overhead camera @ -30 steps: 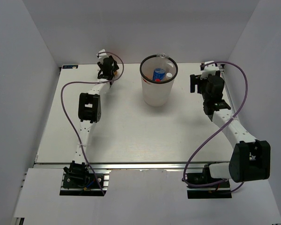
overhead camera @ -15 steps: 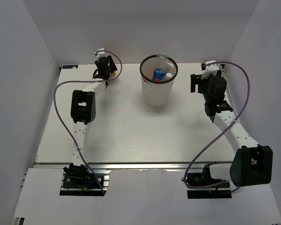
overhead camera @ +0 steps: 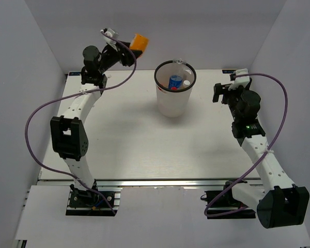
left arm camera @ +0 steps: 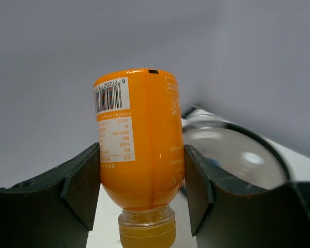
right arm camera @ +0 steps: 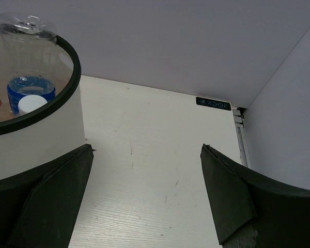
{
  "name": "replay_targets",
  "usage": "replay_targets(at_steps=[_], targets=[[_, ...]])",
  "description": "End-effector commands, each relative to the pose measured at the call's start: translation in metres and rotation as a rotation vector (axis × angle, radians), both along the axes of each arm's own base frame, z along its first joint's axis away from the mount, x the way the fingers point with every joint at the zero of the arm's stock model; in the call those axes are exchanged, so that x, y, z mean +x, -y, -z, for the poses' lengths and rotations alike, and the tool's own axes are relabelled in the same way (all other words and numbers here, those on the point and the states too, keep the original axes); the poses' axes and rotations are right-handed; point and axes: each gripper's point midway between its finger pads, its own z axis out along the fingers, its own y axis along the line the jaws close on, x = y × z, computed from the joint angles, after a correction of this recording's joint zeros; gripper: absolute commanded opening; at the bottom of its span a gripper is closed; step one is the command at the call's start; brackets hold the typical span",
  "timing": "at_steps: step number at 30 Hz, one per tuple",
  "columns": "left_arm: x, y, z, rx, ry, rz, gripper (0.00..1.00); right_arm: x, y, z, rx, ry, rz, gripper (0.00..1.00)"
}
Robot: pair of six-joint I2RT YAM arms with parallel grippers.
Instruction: Put the plastic bottles in the bin
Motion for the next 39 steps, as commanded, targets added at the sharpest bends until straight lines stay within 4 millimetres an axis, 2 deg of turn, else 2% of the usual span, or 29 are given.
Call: replay_targets(at_steps=[1,3,4,5,7,8,9,10,11,12,13,14,15,18,23,25,28,32,37,39], targets=[[-0.065,0.062,0.005,0.133,0.077,0.509,0.13,-0.004,-0.005,-0.016,0.031,0.057,-0.033,0.89],[-0.073,0.077,0.009,0.164,0.074,0.624,0.12,-0.005,-0.004,-0.016,0.033,0.057,-0.031,0.89],[-0.067,0.088,0.023,0.164,0.049,0.657,0.12,-0.006,-0.003,-0.017,0.032,0.059,-0.027,0.89],[-0.067,0.094,0.008,0.171,0.092,0.676,0.09,-0.006,-0.003,-0.017,0.03,0.059,-0.024,0.89],[-0.075,0.107,0.017,0.17,0.089,0.781,0.09,-0.007,-0.001,-0.019,0.026,0.063,-0.016,0.89],[-0.082,0.11,0.003,0.179,0.206,0.807,0.09,-0.008,0.0,-0.019,0.025,0.065,-0.014,0.89],[-0.09,0.114,0.014,0.156,0.126,0.881,0.09,-0.009,0.0,-0.021,0.024,0.071,-0.013,0.89],[-0.096,0.116,0.015,0.151,0.133,0.911,0.1,-0.01,0.0,-0.022,0.025,0.074,-0.014,0.89],[-0.106,0.116,0.001,0.176,0.27,0.928,0.11,-0.01,0.001,-0.022,0.025,0.076,-0.011,0.89],[-0.115,0.118,0.004,0.157,0.191,0.976,0.11,-0.011,0.001,-0.022,0.024,0.076,-0.01,0.89],[-0.121,0.123,0.008,0.175,0.192,1.013,0.12,-0.011,0.001,-0.022,0.024,0.076,-0.008,0.89],[-0.113,0.129,0.028,0.176,0.147,1.037,0.13,-0.011,0.001,-0.022,0.022,0.076,-0.008,0.89],[-0.118,0.133,0.015,0.194,0.174,1.054,0.13,-0.011,0.002,-0.022,0.024,0.074,-0.006,0.89],[-0.116,0.14,0.031,0.198,0.136,1.083,0.15,-0.01,0.001,-0.02,0.025,0.07,-0.007,0.89],[-0.113,0.142,0.037,0.18,0.099,1.074,0.43,-0.009,0.001,-0.018,0.024,0.065,-0.008,0.89],[-0.108,0.144,0.033,0.171,0.122,1.054,0.57,-0.009,0.002,-0.018,0.021,0.065,-0.005,0.89],[-0.101,0.146,0.032,0.15,0.109,1.035,0.63,-0.009,0.004,-0.018,0.019,0.066,0.004,0.89],[-0.093,0.149,0.033,0.134,0.092,1.016,0.65,-0.011,0.005,-0.02,0.016,0.072,0.011,0.89],[-0.07,0.154,0.029,0.132,0.133,0.928,0.68,-0.012,0.006,-0.02,0.013,0.074,0.017,0.89],[-0.069,0.154,0.027,0.139,0.129,0.917,0.69,-0.012,0.007,-0.021,0.014,0.077,0.021,0.89]])
